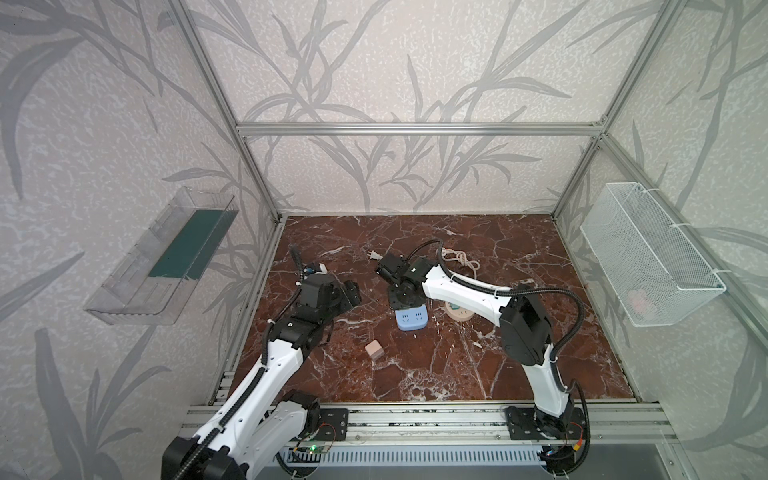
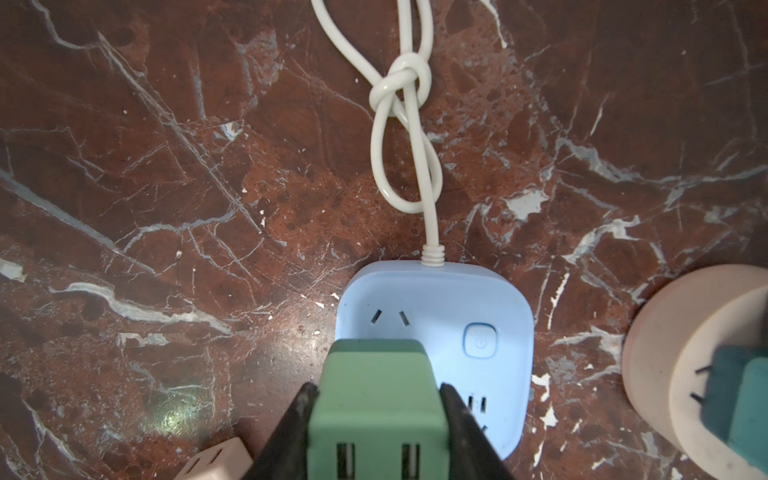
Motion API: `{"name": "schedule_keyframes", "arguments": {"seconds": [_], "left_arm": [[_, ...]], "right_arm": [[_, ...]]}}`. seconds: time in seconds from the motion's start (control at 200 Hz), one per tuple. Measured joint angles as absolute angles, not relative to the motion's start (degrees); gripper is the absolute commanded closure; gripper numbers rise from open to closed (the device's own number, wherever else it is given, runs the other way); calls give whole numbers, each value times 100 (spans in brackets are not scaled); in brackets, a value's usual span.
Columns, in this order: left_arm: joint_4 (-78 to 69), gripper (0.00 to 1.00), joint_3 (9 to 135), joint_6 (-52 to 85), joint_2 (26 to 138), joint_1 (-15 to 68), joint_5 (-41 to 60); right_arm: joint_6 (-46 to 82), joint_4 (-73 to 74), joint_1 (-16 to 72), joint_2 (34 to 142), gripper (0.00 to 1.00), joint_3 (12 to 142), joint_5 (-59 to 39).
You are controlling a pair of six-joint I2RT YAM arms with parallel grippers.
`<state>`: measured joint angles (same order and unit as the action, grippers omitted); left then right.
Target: Insert the plug
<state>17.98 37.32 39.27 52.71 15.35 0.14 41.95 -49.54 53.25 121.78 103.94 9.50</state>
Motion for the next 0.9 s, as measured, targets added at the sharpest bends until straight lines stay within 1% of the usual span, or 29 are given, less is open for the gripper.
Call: {"name": "schedule_keyframes", "arguments": {"seconds": [0.9], "left_arm": [[1737,8,3688,3964,5271,1535,69]], "right_arm": [[3999,-4956,5330,12079,100,10276,1109]]}}
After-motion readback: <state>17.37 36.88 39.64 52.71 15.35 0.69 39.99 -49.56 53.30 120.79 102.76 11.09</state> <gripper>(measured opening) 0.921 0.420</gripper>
